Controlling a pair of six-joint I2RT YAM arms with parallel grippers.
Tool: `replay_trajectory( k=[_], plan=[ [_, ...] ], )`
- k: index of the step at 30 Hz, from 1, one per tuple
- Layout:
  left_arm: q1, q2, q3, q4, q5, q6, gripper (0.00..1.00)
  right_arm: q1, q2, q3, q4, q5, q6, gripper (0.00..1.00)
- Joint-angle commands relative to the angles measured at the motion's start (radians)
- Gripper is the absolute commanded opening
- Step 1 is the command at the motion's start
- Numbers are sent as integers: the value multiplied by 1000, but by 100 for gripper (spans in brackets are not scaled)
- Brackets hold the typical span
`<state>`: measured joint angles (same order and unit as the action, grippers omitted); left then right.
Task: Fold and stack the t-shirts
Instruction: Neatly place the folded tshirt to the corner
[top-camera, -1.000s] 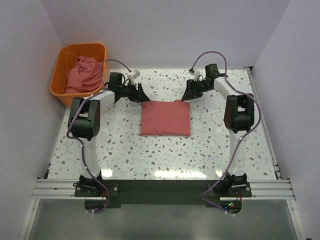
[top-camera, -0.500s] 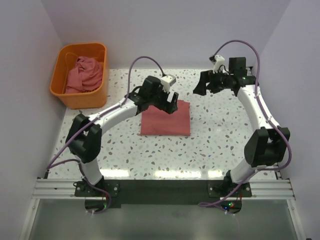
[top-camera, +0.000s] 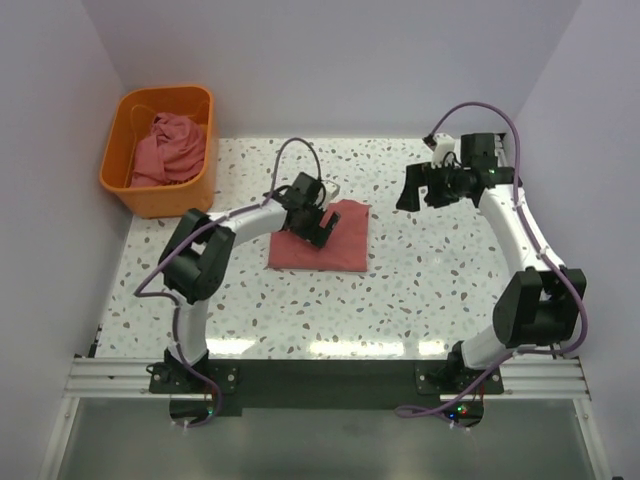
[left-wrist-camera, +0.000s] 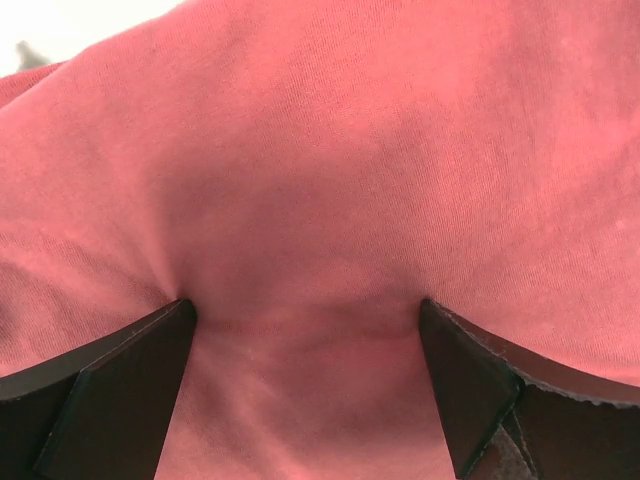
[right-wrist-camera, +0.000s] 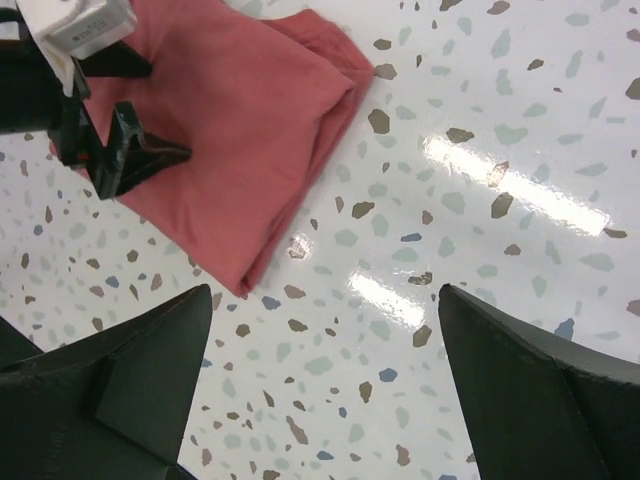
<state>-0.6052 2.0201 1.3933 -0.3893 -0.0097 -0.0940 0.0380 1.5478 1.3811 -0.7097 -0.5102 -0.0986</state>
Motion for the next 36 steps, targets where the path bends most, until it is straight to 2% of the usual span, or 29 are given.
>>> replay_trajectory(
  k=[1,5,13,18,28,34,36],
  plan=[
    [105,-52,-108,-202,19,161,100,2,-58,-4,-14,38,-38,99],
    [182,-152,-207,-259,14,278,100,0,-55,6,-25,53,-56,99],
    [251,-363,-440,-330,11,336,100,0,-29,47,-56,67,-87,99],
    [367,-388,-422,-382,-12,401,100,0,-26,62,-69,71,-98,99],
    [603,-507,-579,-387,-62,576,100,-1,-29,59,-85,76,-130,99],
    [800,-541,-590,-393,-75,818,100,0,-29,55,-85,72,-136,99],
    [843,-531,-583,-370,-91,852,100,0,-29,55,-85,65,-138,99]
  ],
)
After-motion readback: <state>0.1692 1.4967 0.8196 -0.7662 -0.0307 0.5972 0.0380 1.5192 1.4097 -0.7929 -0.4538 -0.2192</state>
